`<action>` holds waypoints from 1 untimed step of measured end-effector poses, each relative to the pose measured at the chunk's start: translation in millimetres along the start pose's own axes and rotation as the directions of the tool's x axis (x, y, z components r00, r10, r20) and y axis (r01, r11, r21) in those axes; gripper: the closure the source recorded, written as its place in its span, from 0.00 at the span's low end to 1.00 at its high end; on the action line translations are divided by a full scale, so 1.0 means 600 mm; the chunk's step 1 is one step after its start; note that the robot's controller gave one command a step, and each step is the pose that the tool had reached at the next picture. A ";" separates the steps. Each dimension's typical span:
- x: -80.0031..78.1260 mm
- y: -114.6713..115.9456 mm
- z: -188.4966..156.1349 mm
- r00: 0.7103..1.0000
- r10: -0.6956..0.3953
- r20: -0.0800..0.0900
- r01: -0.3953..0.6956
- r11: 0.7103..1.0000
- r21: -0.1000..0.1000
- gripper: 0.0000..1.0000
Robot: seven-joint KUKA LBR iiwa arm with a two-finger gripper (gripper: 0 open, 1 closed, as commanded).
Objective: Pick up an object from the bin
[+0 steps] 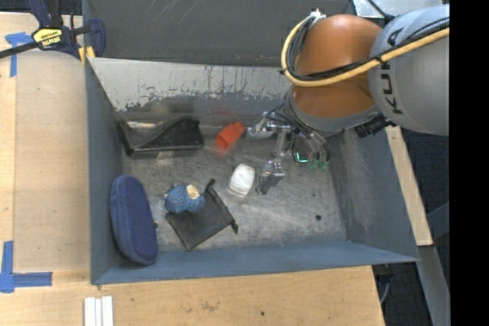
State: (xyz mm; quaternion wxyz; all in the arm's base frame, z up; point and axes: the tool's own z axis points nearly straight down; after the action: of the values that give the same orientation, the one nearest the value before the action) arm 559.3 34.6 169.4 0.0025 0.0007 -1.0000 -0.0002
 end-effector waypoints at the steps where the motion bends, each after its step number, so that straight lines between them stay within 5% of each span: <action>1: -0.024 0.014 0.159 0.896 -0.443 0.010 0.443 0.896 0.005 0.00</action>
Offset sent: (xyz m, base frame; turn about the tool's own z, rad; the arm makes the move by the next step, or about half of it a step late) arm 0.0115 0.0084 -0.0994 -0.4605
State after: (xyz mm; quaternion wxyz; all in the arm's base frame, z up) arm 573.4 42.9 73.8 -0.0032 0.2284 -0.9736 0.0005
